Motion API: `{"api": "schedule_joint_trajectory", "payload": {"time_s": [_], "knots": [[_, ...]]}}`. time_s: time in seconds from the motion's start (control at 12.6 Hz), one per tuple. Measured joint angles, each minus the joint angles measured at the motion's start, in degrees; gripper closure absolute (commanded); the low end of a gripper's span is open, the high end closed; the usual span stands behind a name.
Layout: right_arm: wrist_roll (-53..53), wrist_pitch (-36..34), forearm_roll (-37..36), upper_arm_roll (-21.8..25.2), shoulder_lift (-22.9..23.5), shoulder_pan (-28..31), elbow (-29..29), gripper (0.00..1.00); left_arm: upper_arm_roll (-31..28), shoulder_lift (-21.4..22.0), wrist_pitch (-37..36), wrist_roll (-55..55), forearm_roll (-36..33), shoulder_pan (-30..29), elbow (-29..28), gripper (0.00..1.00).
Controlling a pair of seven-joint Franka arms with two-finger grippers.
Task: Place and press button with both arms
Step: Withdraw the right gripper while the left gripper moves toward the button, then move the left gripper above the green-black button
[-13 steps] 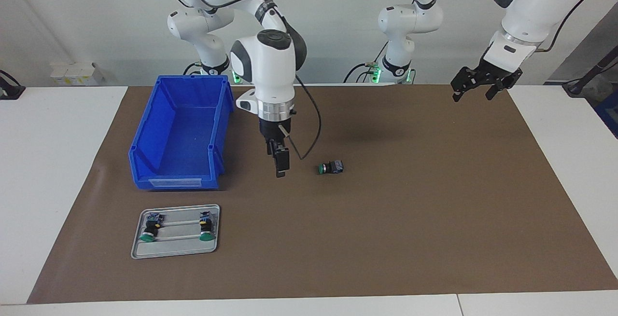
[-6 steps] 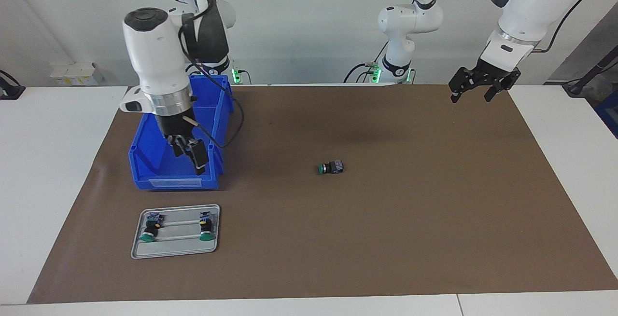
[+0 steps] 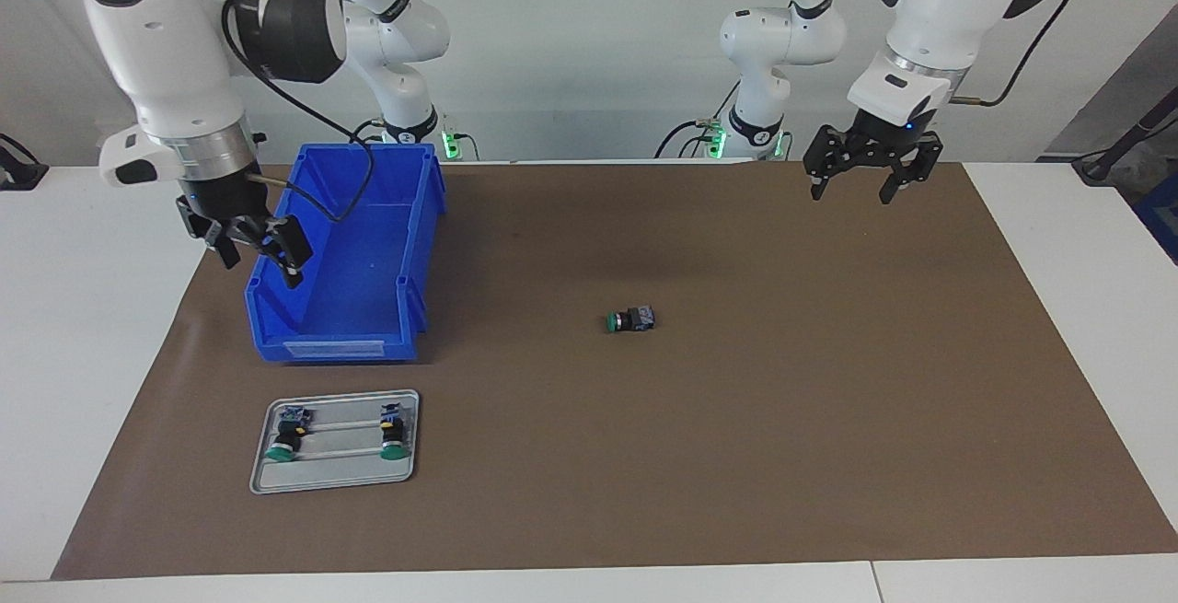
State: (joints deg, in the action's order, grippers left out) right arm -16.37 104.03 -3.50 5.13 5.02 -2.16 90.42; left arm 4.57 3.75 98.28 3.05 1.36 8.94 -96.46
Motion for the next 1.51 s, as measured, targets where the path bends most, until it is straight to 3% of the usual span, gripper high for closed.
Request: {"api": "schedule_joint_trajectory", "payload": {"time_s": [0.16,0.4,0.72,0.88,1.51], "knots": [[3.2,-8.0,0.1,0.0,-0.9,1.4,-2.5,0.0,0.2,0.0,4.3,0.0,0.0,2.8,-0.9,0.0],[3.3,-10.3,0.1,-0.4,-1.8,0.8,-1.5,0.0,0.4,-0.8,11.7,0.0,0.2,8.3,-4.3,0.0],[5.1,-10.2,0.1,-0.6,-1.8,0.8,-0.3,0.0,0.6,-9.6,26.7,-1.1,0.2,15.8,-5.8,0.0],[5.1,-10.2,0.1,-0.6,-1.9,0.9,-0.1,0.0,0.6,-14.3,32.4,-7.6,0.2,17.5,-5.8,0.0],[5.1,-10.2,0.1,-0.4,-2.5,1.1,1.4,0.0,0.6,-20.8,35.7,-31.0,0.2,21.0,-8.5,0.0]]}}
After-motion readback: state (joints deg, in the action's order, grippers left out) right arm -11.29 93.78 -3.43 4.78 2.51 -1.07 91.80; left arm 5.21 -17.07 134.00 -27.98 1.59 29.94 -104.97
